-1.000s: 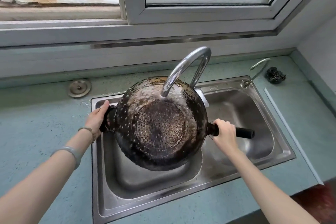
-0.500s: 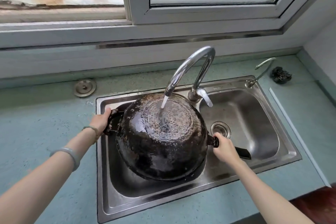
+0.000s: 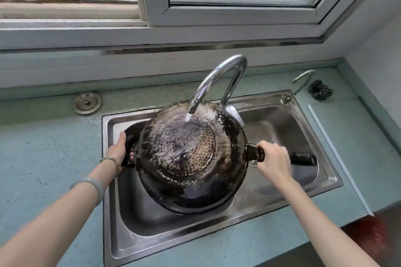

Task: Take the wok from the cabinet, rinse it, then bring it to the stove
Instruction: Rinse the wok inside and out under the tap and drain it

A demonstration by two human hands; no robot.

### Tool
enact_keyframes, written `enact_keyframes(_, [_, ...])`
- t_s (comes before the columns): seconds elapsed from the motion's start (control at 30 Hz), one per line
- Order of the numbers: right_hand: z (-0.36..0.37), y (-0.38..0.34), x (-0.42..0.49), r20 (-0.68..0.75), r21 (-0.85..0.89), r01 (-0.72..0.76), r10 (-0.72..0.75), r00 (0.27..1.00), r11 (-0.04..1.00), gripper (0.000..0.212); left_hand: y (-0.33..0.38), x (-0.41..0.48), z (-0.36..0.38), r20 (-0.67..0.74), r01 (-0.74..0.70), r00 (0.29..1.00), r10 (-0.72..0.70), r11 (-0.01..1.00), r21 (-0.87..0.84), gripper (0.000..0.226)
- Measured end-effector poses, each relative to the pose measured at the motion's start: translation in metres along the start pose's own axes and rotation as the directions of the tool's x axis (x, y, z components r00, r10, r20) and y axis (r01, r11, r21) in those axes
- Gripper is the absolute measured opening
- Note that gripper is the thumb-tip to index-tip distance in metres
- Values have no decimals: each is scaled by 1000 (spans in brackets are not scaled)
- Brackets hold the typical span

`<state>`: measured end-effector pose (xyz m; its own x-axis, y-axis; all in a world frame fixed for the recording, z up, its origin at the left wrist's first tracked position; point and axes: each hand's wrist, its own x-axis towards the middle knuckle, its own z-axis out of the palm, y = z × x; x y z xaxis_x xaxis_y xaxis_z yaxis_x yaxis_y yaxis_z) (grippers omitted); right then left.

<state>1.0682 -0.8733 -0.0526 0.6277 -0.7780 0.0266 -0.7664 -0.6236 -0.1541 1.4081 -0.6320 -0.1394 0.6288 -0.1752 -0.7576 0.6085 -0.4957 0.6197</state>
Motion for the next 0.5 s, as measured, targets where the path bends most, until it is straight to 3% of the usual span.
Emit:
enact_keyframes(0.1, [4,2,0,-48,3,14,-14,999,1000,14,2,10,-6,-2,-6,1000,6,998,-61,91])
enact_keyframes(0.17, [13,3,-2,-53,28,6,-4,999,1000,23,6,16,-9,-20,-84,996,83,995,-51,97])
enact_keyframes(0.3, [42,2,-9,49,102,-80,75,996,992,24,37,-23,-12,-69,-275,954,292,943,187,63])
enact_keyframes(0.5, [74,-5,-23,241,224,-147,91,966,963,21,51,-27,-25,-59,-381,901,430,848,368,47])
